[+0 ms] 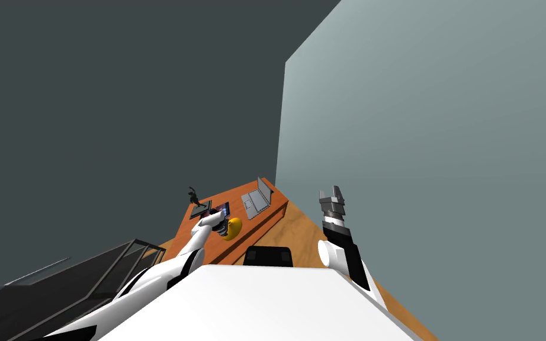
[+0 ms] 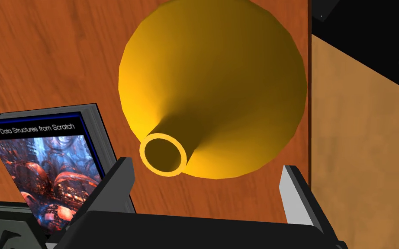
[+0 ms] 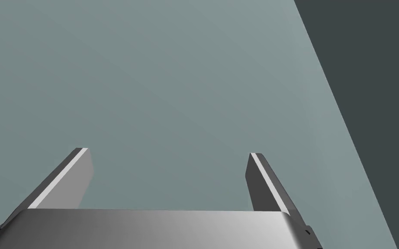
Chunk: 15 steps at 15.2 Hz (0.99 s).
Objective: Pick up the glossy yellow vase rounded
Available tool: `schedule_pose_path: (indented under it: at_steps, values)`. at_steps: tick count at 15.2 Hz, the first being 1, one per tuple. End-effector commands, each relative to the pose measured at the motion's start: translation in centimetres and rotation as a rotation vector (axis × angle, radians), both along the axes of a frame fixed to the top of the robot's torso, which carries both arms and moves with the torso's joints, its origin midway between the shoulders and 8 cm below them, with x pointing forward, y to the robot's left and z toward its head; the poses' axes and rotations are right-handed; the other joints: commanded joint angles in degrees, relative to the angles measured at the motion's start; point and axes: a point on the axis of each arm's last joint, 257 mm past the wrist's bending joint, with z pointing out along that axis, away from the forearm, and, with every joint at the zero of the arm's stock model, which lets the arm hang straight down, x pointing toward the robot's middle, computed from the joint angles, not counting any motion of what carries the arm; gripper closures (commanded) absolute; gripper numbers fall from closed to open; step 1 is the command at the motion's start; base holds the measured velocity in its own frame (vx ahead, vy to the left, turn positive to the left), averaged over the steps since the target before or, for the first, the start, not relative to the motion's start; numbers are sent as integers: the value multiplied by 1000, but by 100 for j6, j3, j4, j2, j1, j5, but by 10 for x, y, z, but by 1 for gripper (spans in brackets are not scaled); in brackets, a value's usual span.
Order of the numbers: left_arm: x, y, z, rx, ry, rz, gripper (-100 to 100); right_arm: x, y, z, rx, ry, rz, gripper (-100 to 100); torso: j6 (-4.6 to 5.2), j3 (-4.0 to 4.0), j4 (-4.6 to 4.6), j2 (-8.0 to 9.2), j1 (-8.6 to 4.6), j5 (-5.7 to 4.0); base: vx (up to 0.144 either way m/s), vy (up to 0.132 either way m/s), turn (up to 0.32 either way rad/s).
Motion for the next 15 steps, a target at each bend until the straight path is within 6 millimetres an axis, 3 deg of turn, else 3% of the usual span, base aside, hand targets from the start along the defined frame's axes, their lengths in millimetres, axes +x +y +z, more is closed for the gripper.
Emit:
schedule_pose_path:
  at_steps: [1, 3, 4, 14, 15]
  values:
    - [-4, -6, -9, 1, -2, 0, -100, 0, 0, 0, 0, 0, 0, 0, 0, 0, 0, 0, 0, 0, 0, 0, 0]
    - [-4, -6, -8, 0, 0, -1, -100, 0, 0, 0, 0, 0, 0, 0, 1, 1, 0, 1, 2, 0, -2, 2, -7]
    - [-5, -6, -9, 1, -1, 0, 100, 0, 0, 0, 0, 0, 0, 0, 1, 1, 1, 1, 2, 0, 0, 0, 0]
    - [4, 5, 8, 3, -5, 2, 100, 0, 0, 0, 0, 0, 0, 0, 4, -11, -16, -5, 5, 23, 0, 2, 0]
    - [4, 6, 9, 2, -3, 1, -100, 0, 0, 0, 0, 0, 0, 0, 4, -11, -17, -5, 5, 24, 0, 0, 0]
